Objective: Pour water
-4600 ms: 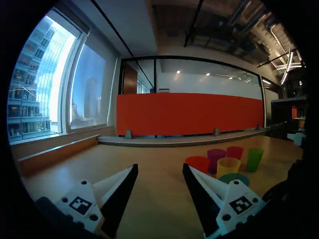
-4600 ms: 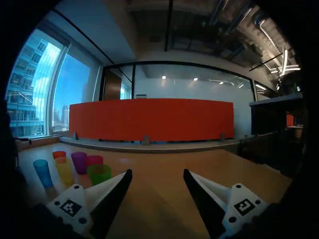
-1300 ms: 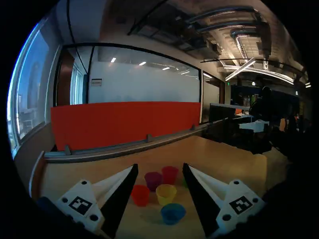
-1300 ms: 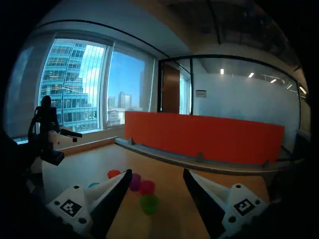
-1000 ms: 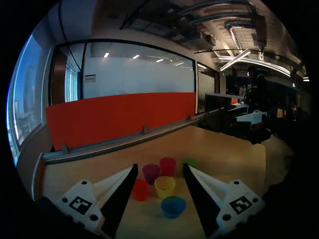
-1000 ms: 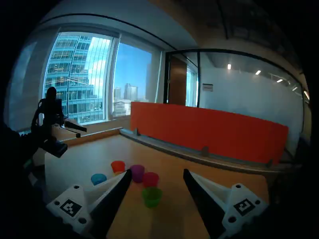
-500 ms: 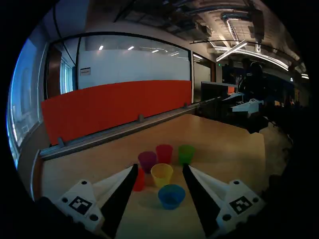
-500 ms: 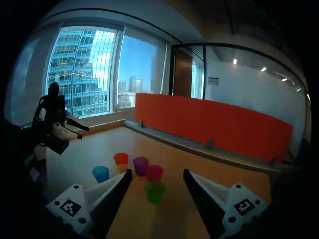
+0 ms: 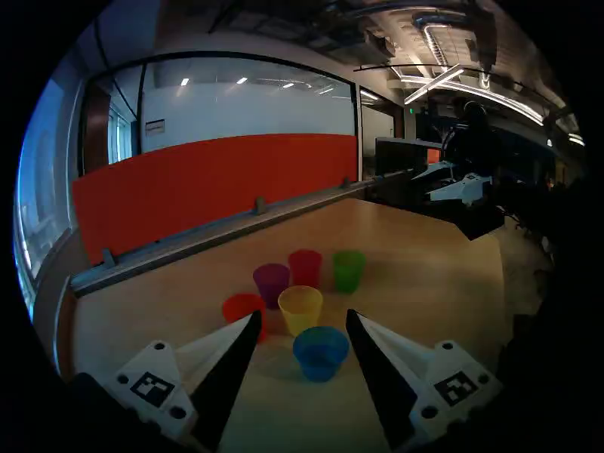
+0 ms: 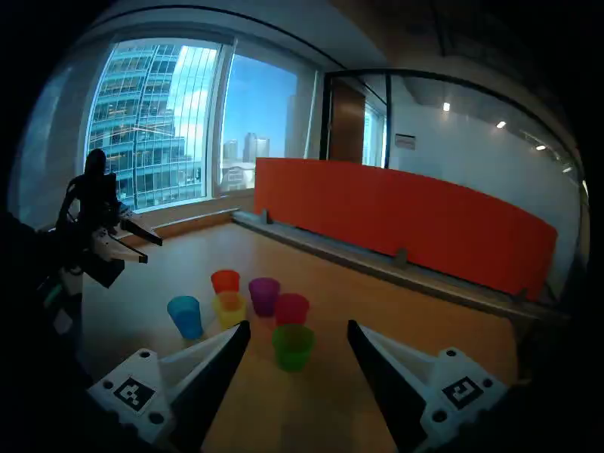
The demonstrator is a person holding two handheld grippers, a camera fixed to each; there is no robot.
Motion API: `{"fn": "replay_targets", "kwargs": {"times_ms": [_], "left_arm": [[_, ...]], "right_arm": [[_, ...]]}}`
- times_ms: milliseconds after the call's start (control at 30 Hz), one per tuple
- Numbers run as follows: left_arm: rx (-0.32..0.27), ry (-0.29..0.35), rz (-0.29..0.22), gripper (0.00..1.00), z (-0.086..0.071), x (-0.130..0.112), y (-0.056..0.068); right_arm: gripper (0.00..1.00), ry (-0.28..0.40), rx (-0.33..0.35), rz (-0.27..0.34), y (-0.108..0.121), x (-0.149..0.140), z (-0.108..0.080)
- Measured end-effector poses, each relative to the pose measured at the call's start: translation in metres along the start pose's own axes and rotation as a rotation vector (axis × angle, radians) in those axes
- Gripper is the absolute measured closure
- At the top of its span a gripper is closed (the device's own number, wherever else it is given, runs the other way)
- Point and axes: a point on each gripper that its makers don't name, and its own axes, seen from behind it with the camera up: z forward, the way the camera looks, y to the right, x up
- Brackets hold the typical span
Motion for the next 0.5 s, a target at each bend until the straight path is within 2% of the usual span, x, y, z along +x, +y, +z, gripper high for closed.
{"fn": "replay_targets", "kwargs": {"times_ms": [500], "left_arm": [[-0.033, -0.096, 0.005, 0.18, 0.015, -0.049, 0.014]], "right_arm": [[0.0, -0.048, 0.015, -0.02, -0.004, -0.031, 0.021]]}}
